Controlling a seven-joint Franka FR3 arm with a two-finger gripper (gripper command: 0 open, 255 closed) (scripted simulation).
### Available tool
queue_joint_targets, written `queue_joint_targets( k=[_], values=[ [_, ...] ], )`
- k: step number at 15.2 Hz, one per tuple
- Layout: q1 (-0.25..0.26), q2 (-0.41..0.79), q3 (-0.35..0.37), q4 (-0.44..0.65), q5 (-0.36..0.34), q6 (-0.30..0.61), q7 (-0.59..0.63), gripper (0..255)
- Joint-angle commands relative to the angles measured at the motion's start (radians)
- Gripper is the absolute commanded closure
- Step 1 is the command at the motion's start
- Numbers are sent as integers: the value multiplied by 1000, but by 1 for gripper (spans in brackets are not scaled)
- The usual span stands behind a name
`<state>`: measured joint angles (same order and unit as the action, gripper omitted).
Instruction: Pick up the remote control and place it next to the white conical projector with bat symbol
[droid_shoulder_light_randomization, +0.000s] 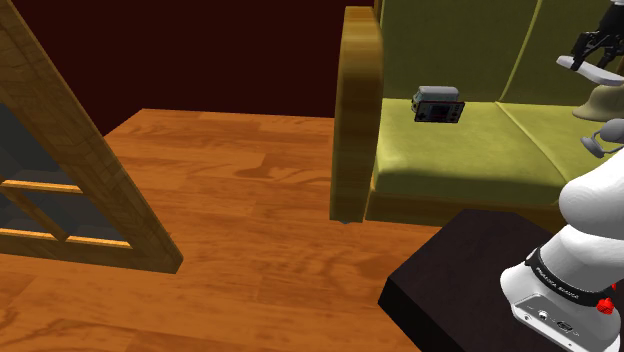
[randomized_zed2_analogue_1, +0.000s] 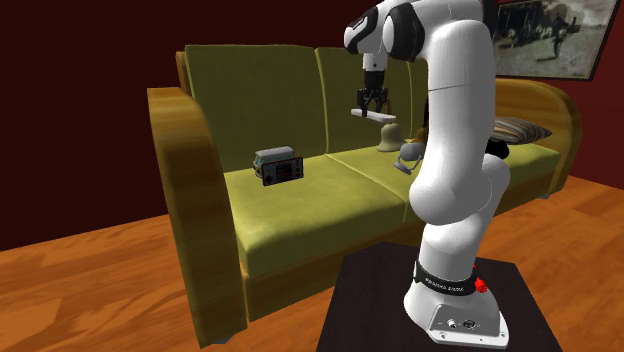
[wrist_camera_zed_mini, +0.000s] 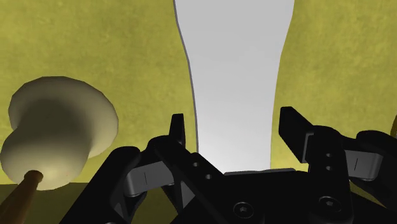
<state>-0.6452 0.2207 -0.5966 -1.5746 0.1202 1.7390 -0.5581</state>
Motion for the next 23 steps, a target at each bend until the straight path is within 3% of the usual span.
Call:
queue_joint_targets(
  k=[1, 23],
  values=[
    [-1, 4, 0, -21, 3, 25, -5, 255],
    [-3, 66, 18, -245, 49, 299, -36, 255]
  ],
)
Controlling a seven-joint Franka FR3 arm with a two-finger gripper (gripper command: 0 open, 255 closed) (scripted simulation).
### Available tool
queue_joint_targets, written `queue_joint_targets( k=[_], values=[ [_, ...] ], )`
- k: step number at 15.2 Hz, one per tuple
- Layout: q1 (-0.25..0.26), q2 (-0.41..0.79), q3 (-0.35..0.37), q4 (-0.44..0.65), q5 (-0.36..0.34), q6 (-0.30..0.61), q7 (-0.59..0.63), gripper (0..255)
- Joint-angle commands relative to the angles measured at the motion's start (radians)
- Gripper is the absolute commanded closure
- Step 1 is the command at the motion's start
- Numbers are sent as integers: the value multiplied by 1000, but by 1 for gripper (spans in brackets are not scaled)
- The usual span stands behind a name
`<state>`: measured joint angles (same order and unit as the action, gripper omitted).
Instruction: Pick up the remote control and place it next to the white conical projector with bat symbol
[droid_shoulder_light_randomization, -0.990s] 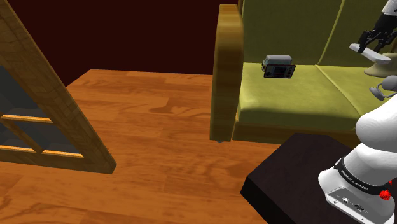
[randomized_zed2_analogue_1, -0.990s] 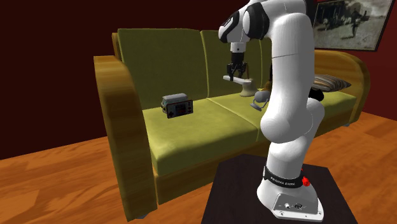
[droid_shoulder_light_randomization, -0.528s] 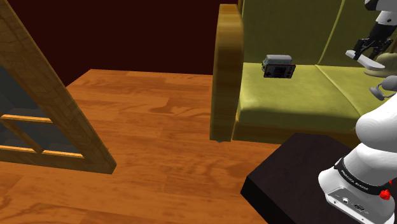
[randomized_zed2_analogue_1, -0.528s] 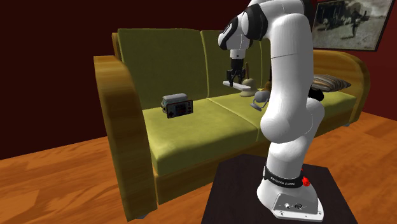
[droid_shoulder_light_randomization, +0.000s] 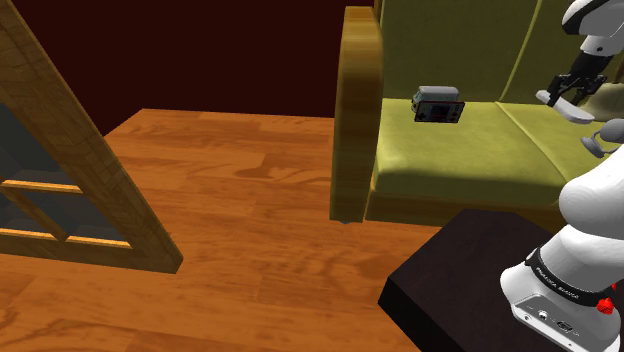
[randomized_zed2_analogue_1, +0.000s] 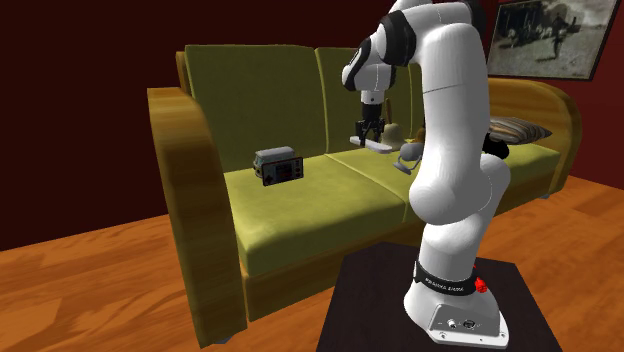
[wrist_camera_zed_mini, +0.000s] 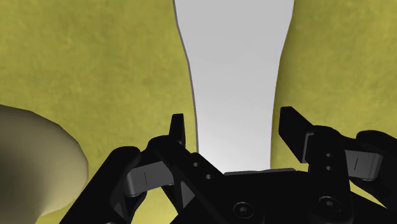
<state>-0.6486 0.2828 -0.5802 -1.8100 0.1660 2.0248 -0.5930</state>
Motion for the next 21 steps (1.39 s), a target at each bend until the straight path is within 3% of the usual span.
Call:
queue_joint_targets(
  k=[1, 9, 16, 17, 21],
  values=[
    [-1, 9, 3, -17, 7, 25, -4, 255],
    [-12, 60, 18, -67, 44, 118, -27, 255],
    [-12, 60, 18, -67, 44, 118, -27, 255],
    [-12, 60, 18, -67, 44, 118, -27, 0],
    [-12, 60, 18, -67, 44, 118, -27, 0]
  ],
)
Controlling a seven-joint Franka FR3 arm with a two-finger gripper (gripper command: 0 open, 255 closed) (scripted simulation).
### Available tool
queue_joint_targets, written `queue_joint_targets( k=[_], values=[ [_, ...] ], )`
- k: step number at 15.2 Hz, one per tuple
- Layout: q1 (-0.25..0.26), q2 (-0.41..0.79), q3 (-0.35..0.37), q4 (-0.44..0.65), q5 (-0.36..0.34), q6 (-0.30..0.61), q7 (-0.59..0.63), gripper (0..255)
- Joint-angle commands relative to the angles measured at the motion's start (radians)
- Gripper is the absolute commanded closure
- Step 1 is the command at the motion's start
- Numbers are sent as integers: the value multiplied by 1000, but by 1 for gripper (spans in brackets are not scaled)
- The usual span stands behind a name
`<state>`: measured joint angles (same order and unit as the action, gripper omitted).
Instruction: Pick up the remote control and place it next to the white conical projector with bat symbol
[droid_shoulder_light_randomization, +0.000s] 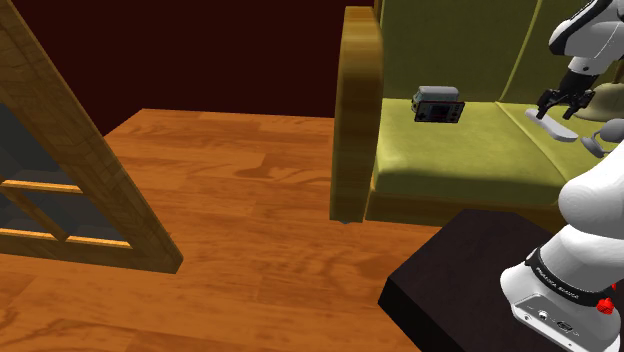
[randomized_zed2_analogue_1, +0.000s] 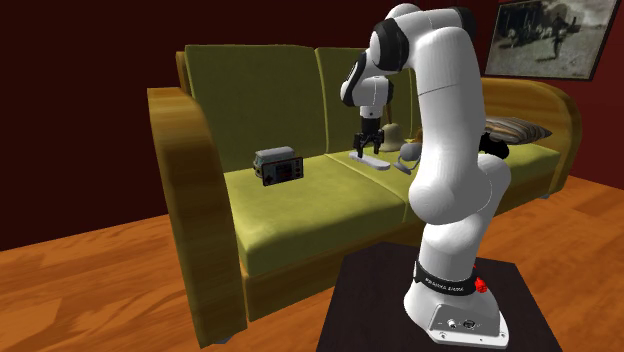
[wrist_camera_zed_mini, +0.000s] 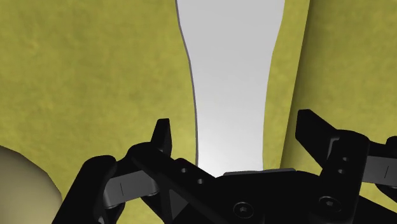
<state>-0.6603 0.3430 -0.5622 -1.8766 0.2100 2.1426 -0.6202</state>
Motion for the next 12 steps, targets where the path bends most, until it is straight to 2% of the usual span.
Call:
queue_joint_targets(
  k=[1, 5, 12],
  values=[
    [0, 0, 0, 0, 0, 0, 0, 0],
    [12, -55, -17, 63, -40, -109, 26, 0],
    [12, -55, -17, 63, -40, -109, 26, 0]
  ],
)
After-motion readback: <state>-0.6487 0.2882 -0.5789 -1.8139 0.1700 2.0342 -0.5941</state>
